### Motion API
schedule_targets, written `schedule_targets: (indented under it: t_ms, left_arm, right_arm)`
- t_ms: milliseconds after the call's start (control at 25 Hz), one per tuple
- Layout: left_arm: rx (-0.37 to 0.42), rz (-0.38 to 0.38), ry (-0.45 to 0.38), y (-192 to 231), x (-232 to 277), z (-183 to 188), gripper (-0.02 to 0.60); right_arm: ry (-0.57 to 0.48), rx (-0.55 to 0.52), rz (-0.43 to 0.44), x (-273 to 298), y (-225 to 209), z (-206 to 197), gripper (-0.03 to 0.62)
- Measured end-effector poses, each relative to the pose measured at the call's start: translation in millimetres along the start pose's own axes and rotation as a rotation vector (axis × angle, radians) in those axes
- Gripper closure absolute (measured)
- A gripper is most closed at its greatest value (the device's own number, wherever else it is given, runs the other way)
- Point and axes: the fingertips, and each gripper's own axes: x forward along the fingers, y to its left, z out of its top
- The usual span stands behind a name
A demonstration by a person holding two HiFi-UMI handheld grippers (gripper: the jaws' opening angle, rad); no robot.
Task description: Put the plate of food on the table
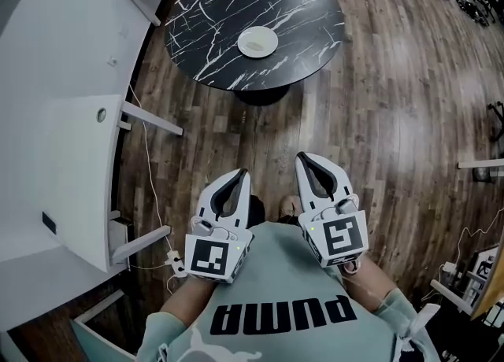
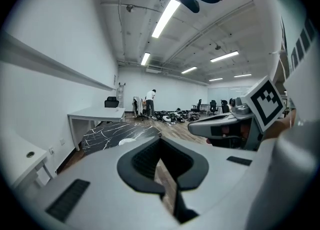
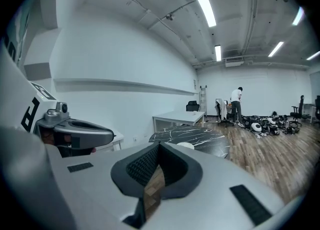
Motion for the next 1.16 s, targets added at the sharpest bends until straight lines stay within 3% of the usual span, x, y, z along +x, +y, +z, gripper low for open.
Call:
schedule_targets:
  t_ms: [520, 880, 1160]
  left_arm:
    - [-0.037, 0.038, -0.049, -43.3, -8.2, -25.7, 0.575]
    - [-0.037, 0.045, -0.059, -45.7, -8.4, -25.1, 0.575]
    - [0.004, 0.027, 0.009, -45.3, -7.7, -36.0, 0.575]
  right_arm:
    - [0.021, -0.012, -0.002, -41.9, -6.8, -35.5, 0.586]
    - [0.029, -0.011, -0.002, -47.9, -6.9, -39.4, 0.586]
    - [0.029, -0.012, -0.003, -46.5, -8.0, -38.0, 0.586]
